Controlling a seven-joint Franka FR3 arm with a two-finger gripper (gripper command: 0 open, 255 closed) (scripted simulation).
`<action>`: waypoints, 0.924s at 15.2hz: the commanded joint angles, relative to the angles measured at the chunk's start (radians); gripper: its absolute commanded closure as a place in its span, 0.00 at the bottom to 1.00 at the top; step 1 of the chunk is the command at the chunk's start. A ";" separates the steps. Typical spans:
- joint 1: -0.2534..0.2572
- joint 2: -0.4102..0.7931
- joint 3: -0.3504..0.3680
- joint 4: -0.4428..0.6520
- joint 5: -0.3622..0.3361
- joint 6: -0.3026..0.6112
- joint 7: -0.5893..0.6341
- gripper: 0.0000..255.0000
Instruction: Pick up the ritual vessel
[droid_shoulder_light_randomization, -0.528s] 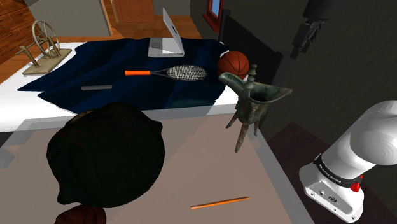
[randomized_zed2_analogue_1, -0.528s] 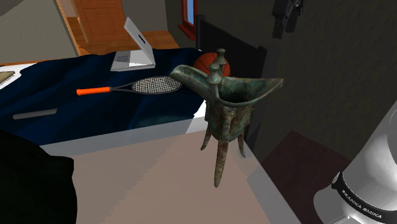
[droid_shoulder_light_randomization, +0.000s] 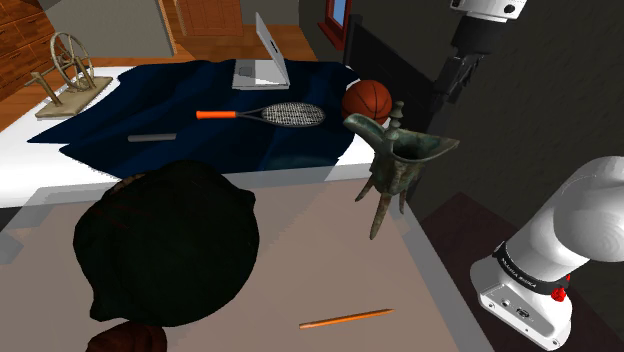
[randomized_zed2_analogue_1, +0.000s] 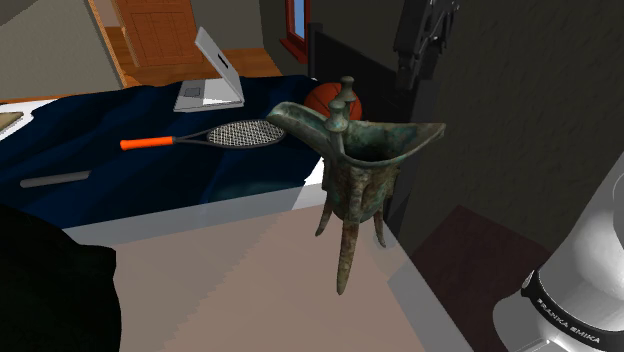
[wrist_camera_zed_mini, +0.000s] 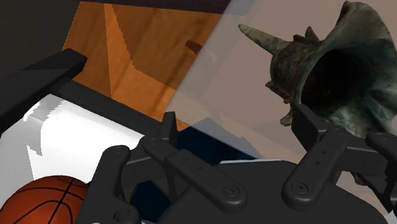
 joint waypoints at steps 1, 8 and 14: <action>0.022 0.013 0.028 -0.013 0.046 0.039 0.027 0.00; 0.072 0.040 0.090 -0.068 0.140 0.154 0.073 0.00; 0.076 0.042 0.099 -0.141 0.152 0.228 0.060 0.00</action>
